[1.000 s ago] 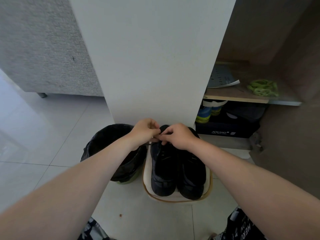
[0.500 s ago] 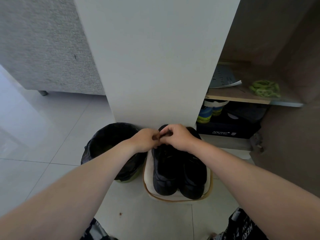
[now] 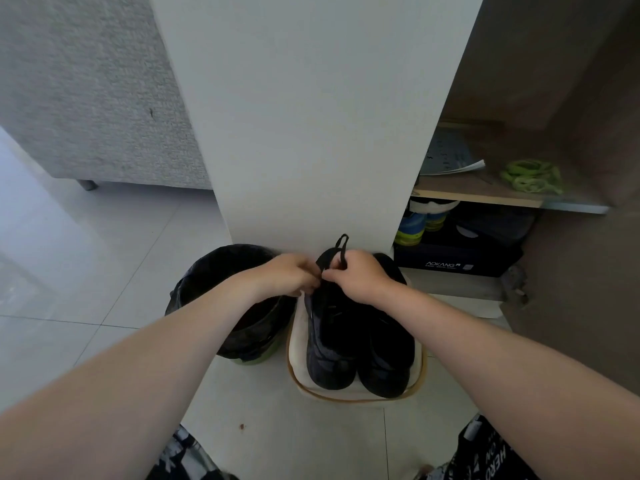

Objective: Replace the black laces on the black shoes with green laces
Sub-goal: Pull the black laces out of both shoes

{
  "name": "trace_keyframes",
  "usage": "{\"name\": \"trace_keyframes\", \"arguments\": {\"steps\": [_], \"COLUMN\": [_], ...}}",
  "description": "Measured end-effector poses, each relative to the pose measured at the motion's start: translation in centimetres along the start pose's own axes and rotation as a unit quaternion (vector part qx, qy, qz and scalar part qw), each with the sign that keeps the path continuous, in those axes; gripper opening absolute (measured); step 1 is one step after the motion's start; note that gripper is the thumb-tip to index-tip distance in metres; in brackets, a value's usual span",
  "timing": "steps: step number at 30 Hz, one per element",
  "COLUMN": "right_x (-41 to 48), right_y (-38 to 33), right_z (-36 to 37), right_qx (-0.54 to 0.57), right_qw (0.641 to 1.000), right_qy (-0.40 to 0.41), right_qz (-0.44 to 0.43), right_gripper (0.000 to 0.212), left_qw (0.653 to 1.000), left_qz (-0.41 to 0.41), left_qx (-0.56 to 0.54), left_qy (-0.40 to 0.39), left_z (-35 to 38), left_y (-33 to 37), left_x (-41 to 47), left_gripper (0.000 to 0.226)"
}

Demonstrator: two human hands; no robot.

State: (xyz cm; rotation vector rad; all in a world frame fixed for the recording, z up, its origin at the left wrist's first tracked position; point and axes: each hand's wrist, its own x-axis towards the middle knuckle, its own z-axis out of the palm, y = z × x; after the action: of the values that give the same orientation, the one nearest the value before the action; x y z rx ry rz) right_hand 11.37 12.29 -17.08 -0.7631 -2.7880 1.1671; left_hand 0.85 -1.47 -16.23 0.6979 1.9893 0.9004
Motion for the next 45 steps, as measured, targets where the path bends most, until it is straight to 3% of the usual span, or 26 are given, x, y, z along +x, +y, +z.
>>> {"name": "trace_keyframes", "arguments": {"steps": [4, 8, 10, 13, 17, 19, 22, 25, 29, 33, 37, 39, 42, 45], "right_x": [0.0, -0.5, -0.5, -0.4, -0.6, -0.6, -0.6, -0.7, -1.1, -1.6, -1.4, -1.0, -0.8, -0.9], "right_y": [-0.4, -0.7, -0.6, -0.2, 0.0, 0.0, 0.0, -0.3, -0.6, -0.7, -0.5, -0.2, -0.3, -0.2], "right_z": [-0.8, -0.9, -0.4, 0.0, 0.0, 0.0, -0.3, -0.5, -0.5, -0.6, -0.2, 0.0, -0.2, -0.5], "right_qx": [0.13, 0.184, 0.189, 0.119, 0.027, -0.007, -0.024, -0.05, -0.04, -0.054, -0.061, -0.047, -0.013, -0.042], "right_qw": [0.987, 0.98, 0.981, 0.992, 0.998, 0.997, 0.997, 0.997, 0.999, 0.997, 0.994, 0.996, 0.999, 0.998], "right_qy": [0.098, 0.079, 0.042, -0.035, -0.054, -0.066, -0.065, -0.048, -0.008, 0.034, 0.04, 0.026, -0.005, -0.036], "right_qz": [-0.004, -0.016, -0.014, -0.008, -0.007, -0.025, -0.022, -0.018, -0.012, -0.038, -0.077, -0.072, -0.039, 0.004], "right_gripper": [0.027, 0.023, 0.021, 0.018, 0.023, 0.019, 0.029, 0.039, 0.035, 0.02, 0.024, 0.031, 0.022, 0.065], "left_qw": [0.992, 0.993, 0.99, 0.99, 0.988, 0.98, 0.98, 0.993, 0.997, 0.998, 0.992, 0.988, 0.984, 0.996], "left_qz": [0.04, 0.058, 0.063, 0.059, 0.088, 0.127, 0.139, 0.078, 0.036, 0.035, 0.035, 0.033, 0.026, -0.012], "left_qx": [0.111, 0.102, 0.123, 0.118, 0.027, 0.043, 0.043, -0.007, 0.052, 0.018, 0.099, 0.139, 0.168, 0.078], "left_qy": [-0.036, 0.003, 0.024, 0.047, 0.128, 0.146, 0.138, 0.093, 0.042, 0.047, 0.065, 0.055, 0.049, 0.05], "left_z": [0.4, 0.8, 1.1, 1.2, 0.9, 0.5, 0.7, 1.1, 1.7, 1.6, 1.3, 1.2, 1.2, 1.3], "left_y": [-0.6, -0.3, -0.2, -0.1, 1.1, 1.8, 1.9, 1.3, 0.7, 0.6, 0.2, 0.2, 0.2, -0.2], "left_x": [-0.1, 0.0, 0.1, 0.5, 0.9, 0.7, 0.5, 0.5, 0.4, 0.6, 0.8, 0.8, 0.6, 0.4], "left_gripper": [0.023, 0.006, 0.013, 0.015, 0.021, 0.023, 0.019, 0.009, 0.019, 0.01, 0.017, 0.019, 0.017, 0.02]}}
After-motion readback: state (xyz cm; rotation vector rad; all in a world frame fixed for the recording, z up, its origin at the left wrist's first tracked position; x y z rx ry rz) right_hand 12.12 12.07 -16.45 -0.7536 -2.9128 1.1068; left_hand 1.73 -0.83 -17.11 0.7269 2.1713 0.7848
